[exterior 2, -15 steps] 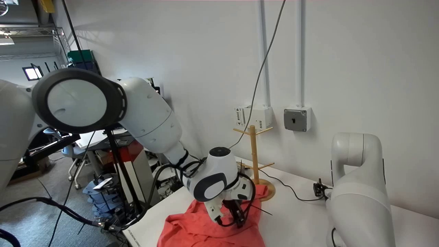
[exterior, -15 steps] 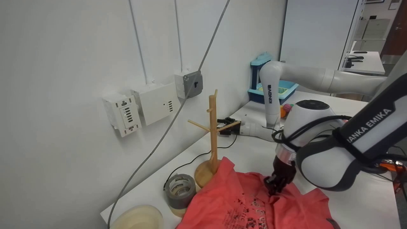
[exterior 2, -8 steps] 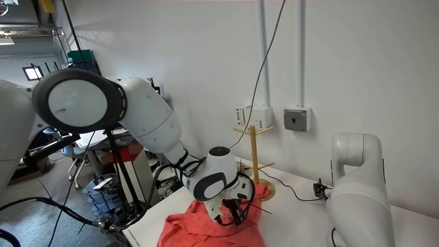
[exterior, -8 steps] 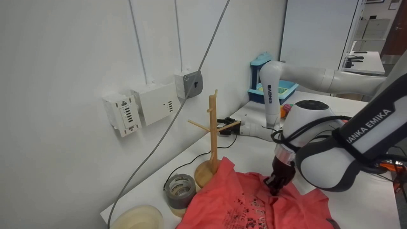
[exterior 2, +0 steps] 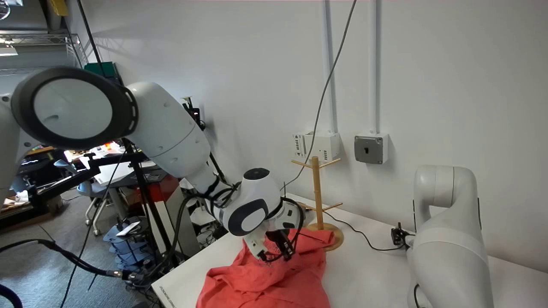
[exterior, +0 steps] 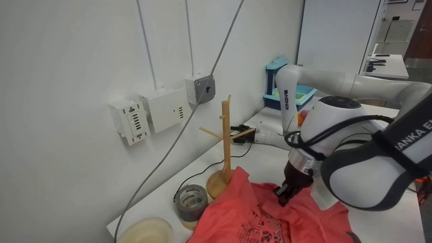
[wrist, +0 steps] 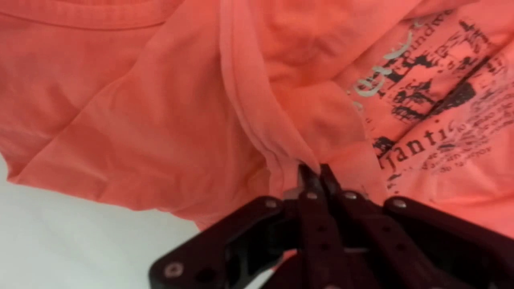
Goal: Move the shirt away from you then unfold it
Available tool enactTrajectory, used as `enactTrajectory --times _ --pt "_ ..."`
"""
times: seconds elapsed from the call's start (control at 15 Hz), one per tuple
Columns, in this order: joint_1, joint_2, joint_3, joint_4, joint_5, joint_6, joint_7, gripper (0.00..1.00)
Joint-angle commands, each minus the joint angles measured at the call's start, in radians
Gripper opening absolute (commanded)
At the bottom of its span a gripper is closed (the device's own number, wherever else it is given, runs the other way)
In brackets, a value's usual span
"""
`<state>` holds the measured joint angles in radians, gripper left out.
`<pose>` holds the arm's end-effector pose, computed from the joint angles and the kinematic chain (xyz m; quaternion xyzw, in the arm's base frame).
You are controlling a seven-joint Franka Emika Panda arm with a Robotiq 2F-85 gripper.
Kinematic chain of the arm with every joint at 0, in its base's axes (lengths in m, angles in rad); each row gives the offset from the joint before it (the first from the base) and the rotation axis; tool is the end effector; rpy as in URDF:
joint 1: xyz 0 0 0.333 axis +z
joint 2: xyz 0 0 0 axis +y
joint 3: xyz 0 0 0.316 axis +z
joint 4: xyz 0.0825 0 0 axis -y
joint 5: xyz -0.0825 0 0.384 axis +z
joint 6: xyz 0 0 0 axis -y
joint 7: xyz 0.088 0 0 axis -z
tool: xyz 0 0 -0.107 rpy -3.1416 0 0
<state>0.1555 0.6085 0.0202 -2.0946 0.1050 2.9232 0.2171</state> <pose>0.5870 0.0975 0.1471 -0.9911 0.0726 -0.1030 0.0434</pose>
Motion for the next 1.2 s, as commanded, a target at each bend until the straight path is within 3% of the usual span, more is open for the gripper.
enactTrajectory --times 0.0,0.27,0.53,1.13 --pt "0.028 -0.116 0.029 -0.114 -0.004 0.028 -0.013 0.01" --pt "-0.005 -0.175 0.188 -0.182 0.038 0.007 -0.079 0.01" --pt "0.016 -0.198 0.308 -0.216 0.055 -0.019 -0.11 0.01" --pt "-0.038 -0.123 0.648 -0.185 0.216 -0.029 -0.277 0.01"
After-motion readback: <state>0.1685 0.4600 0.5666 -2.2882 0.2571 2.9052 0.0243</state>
